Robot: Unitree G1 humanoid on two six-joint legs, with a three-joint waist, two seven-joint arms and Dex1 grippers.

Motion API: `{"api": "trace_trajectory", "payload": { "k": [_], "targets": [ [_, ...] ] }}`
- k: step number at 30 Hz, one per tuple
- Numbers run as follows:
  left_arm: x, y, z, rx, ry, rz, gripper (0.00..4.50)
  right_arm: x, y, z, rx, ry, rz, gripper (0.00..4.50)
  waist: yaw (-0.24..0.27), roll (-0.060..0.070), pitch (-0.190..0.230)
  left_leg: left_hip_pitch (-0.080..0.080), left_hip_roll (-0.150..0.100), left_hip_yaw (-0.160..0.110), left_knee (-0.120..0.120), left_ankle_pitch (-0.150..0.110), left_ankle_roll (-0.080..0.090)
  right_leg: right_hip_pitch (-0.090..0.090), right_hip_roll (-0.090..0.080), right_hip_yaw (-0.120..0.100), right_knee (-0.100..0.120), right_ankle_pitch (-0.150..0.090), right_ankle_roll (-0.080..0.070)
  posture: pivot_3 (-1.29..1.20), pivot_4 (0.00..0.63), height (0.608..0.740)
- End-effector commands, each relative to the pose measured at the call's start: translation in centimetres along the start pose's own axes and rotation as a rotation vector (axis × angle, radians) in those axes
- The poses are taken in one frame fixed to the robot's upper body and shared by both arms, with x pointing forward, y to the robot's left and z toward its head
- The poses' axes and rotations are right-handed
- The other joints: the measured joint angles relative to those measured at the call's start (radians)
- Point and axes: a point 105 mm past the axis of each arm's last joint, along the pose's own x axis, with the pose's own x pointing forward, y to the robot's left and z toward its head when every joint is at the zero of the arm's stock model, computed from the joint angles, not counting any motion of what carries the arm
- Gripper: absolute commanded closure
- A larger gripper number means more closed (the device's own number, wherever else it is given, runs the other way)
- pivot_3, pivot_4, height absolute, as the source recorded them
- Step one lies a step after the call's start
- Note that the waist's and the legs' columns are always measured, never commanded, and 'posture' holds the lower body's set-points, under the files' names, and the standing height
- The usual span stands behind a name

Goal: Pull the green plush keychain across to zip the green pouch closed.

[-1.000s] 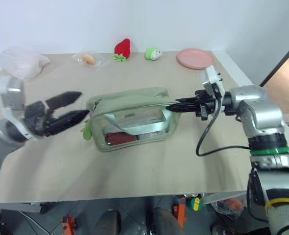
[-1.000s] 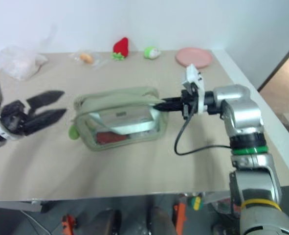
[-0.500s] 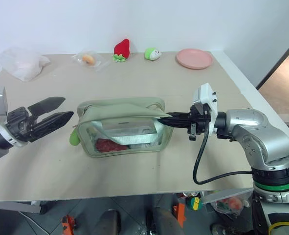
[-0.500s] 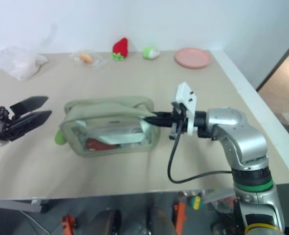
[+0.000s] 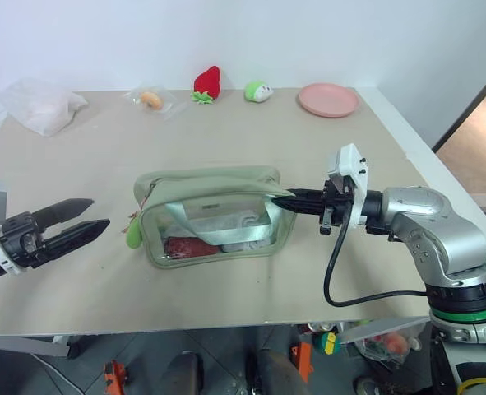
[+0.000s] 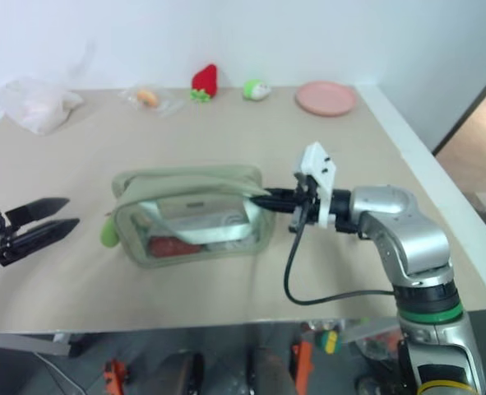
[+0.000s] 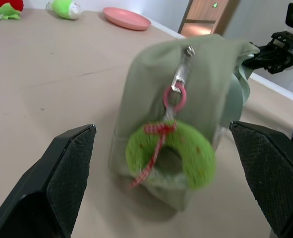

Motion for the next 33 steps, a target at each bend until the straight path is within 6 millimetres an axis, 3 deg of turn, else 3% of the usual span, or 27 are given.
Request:
{"api": "trace_trajectory", "payload": {
  "k": [1,6,12,17,25,28,33],
  "targets": [
    [-0.2,-1.1,0.9,0.049,-0.020,-0.020,0.00,-0.5,0.0,1.3,-0.028,-0.040,-0.054,4.44,0.000,0.000,0.000,0.000,0.000,0.000,0.000,0.000,0.000,0.000,0.000,0.000,0.000,0.000,0.000,0.00,0.150,0.740],
    [1.4,-3.0,0.6,0.063,-0.005,-0.102,0.00,-0.9,0.2,2.2,-0.062,-0.054,-0.079,4.44,0.000,0.000,0.000,0.000,0.000,0.000,0.000,0.000,0.000,0.000,0.000,0.000,0.000,0.000,0.000,0.00,0.150,0.740],
    [2.4,-2.8,1.0,0.071,-0.015,-0.131,0.00,-0.2,-0.1,4.0,-0.119,-0.103,-0.080,4.44,0.000,0.000,0.000,0.000,0.000,0.001,0.000,0.001,0.000,0.000,0.001,0.000,0.000,0.001,0.000,0.00,0.150,0.740],
    [2.6,-2.4,1.3,0.077,-0.017,-0.131,0.00,0.8,0.5,3.4,-0.121,-0.083,-0.042,4.44,-0.002,0.000,0.000,-0.001,0.002,0.001,0.000,0.001,0.000,-0.001,0.002,0.001,0.000,0.001,0.000,0.00,0.150,0.740],
    [1.7,-1.2,1.7,0.092,-0.018,-0.082,0.00,1.4,1.6,0.5,-0.076,-0.008,0.017,4.44,-0.003,0.000,0.000,-0.002,0.003,0.004,0.000,0.000,0.001,-0.003,0.002,0.002,0.000,0.002,-0.001,0.00,0.150,0.740],
    [1.2,0.0,1.8,0.090,-0.025,-0.034,0.00,1.5,1.4,0.3,-0.079,-0.005,0.020,4.44,-0.003,0.000,0.000,-0.001,0.004,0.005,0.000,0.001,0.001,-0.003,0.004,0.002,0.000,0.003,-0.003,0.00,0.150,0.740],
    [0.5,1.7,3.0,0.053,-0.102,0.028,0.00,0.9,0.5,1.7,-0.091,-0.067,0.014,4.44,-0.002,-0.001,0.000,-0.001,0.008,0.005,0.000,0.001,0.000,-0.003,0.009,0.003,0.000,0.004,-0.004,0.00,0.150,0.740]
  ]
}}
